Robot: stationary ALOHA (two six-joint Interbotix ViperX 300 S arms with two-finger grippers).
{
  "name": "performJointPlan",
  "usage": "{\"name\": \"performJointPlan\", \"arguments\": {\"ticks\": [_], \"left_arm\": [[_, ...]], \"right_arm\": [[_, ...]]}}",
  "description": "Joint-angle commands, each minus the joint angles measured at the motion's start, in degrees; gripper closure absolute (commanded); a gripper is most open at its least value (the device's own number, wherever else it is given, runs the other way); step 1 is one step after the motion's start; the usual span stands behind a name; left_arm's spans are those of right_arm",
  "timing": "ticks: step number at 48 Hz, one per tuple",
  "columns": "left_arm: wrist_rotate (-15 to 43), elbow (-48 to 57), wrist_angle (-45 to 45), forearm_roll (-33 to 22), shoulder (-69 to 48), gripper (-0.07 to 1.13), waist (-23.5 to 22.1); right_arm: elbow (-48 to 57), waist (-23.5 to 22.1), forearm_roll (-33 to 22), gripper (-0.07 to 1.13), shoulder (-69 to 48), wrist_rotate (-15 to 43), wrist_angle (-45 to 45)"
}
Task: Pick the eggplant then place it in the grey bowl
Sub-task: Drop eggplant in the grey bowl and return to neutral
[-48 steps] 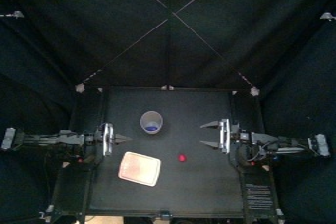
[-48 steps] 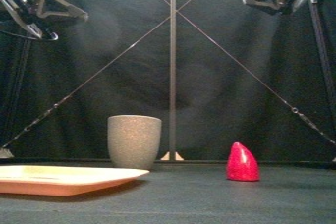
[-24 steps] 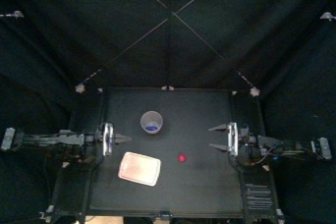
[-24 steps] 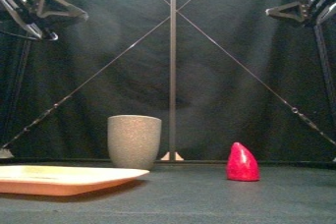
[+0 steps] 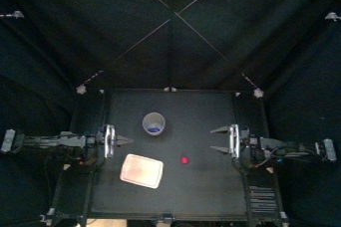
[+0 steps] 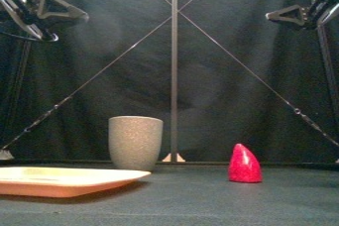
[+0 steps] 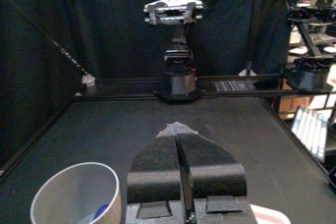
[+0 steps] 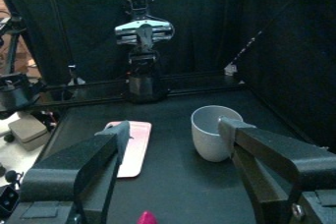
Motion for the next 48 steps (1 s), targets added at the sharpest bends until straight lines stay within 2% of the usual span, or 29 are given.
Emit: {"name": "performJointPlan", "arguments": {"ticks": [1,48], "left_arm": [[0.09,-0.7,-0.26,0.18,0.18,1.09,0.09],[0.09,-0.18,-0.35,0.26,0.18,1.09,0.53]], "right_arm": [[-1.05,-0.09,0.0,0.03,0.97,-0.09,-0.35],[1.05,-0.79,-0.18,0.03,1.05,-0.18,-0.35]]}}
